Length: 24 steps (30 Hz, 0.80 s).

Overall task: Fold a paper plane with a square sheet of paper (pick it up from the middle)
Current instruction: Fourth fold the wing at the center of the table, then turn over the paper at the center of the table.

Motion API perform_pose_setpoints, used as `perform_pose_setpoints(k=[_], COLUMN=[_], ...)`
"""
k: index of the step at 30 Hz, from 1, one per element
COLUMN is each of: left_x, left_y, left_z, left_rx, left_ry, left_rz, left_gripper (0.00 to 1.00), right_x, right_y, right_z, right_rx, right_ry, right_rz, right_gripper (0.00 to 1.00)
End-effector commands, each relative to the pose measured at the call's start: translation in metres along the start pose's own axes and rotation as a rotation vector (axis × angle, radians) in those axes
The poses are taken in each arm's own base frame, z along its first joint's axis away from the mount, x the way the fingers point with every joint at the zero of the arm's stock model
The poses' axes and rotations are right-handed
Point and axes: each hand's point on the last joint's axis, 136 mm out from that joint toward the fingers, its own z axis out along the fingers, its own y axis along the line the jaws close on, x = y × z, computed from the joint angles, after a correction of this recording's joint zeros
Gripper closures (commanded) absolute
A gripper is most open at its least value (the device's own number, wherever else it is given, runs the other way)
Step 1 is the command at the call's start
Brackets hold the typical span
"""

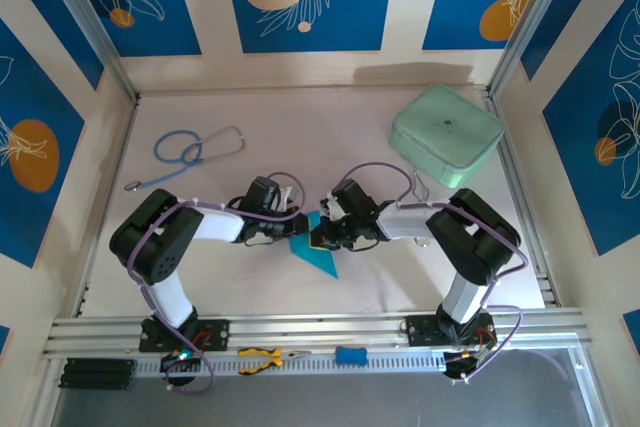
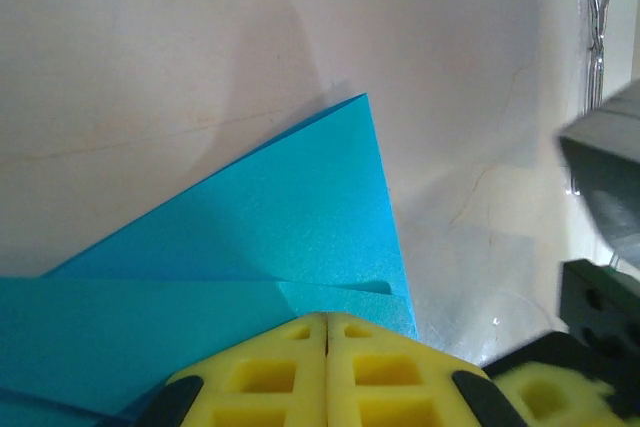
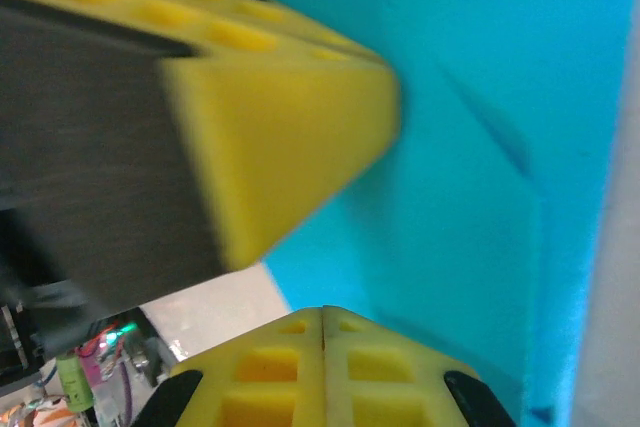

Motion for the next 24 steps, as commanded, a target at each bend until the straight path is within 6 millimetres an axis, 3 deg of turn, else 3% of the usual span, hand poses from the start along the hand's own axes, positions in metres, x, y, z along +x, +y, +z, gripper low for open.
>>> perform_pose_setpoints(k=[1, 10, 18, 20, 24], left_x=[0.015, 0.013, 0.011, 0.011, 0.009], left_y=[0.037, 0.048, 0.051, 0.050, 0.046], left_z=[0.004, 0.003, 0.004, 0.004, 0.004], left_rx=[-0.116, -0.138, -0.132, -0.124, -0.117], left_ry=[0.044, 0.039, 0.036, 0.036, 0.042], left_rz=[-0.044, -0.061, -0.077, -0.080, -0.066], left_gripper=[0.92, 0.92, 0.92, 0.92, 0.92], right_x=[0.022, 0.055, 0.097, 0.097, 0.079], right_y=[-0.034, -0.045, -0.071, -0.068, -0.044], right_z=[0.011, -0.011, -0.025, -0.029, -0.041], right_rx=[0.056, 0.085, 0.171, 0.166, 0.140], right_ry=[0.067, 0.063, 0.089, 0.075, 0.007], right_rz=[0.067, 0.048, 0.082, 0.079, 0.022], right_gripper=[0.94, 0.93, 0.91, 0.91, 0.91])
